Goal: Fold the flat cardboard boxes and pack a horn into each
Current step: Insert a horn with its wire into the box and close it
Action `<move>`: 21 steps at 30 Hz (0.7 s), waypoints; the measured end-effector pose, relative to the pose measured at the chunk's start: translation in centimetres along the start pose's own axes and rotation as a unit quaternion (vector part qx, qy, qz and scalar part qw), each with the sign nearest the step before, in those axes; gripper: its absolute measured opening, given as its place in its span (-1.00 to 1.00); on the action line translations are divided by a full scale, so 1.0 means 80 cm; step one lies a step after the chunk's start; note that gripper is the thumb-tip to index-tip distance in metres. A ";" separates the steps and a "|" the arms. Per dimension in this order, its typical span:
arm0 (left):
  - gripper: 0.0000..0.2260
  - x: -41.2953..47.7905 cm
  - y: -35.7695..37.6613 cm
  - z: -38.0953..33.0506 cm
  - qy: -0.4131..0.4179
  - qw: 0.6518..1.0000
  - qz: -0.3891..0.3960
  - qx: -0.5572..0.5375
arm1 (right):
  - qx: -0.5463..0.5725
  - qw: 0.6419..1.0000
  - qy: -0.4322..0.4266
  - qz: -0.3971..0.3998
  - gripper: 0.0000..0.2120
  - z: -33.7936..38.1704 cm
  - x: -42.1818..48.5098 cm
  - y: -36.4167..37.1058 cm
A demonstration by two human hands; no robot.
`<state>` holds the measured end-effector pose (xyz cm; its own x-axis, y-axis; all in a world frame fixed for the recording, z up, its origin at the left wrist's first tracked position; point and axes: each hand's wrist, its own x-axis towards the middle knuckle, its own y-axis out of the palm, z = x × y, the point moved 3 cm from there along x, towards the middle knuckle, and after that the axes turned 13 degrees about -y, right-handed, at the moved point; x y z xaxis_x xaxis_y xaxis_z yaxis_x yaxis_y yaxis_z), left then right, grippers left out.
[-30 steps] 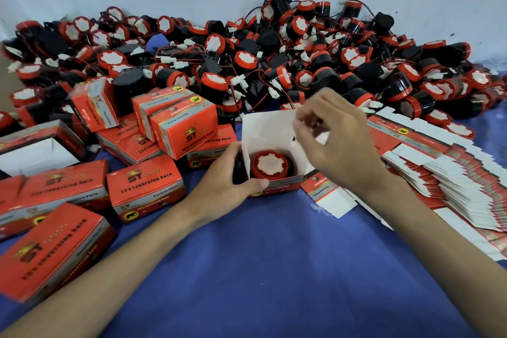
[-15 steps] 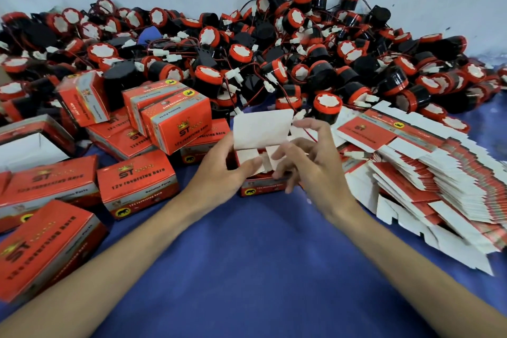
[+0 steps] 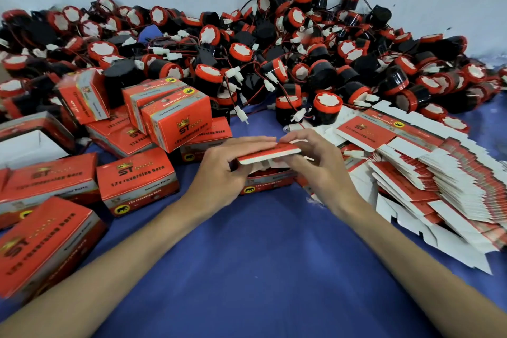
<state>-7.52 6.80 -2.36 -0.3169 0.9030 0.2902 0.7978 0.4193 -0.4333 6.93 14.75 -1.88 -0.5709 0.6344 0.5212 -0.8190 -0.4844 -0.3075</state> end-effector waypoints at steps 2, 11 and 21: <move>-0.63 -0.001 0.001 0.001 0.007 1.000 0.000 0.023 | 0.104 0.994 0.010 0.030 -0.77 0.001 -0.001 -0.006; -0.59 -0.003 -0.001 0.007 0.035 0.993 -0.002 0.109 | 0.010 0.999 -0.034 0.038 -0.71 -0.010 -0.010 -0.001; -0.60 0.002 -0.012 0.005 0.163 0.957 0.014 0.238 | -0.199 0.959 -0.180 -0.095 -0.79 -0.001 -0.007 0.006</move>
<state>-8.55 6.59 -2.20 -0.0601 0.8703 0.4889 0.4544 0.4599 -0.7629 6.90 14.22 -2.40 -0.4115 0.4044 0.8168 -0.9041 -0.0680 -0.4218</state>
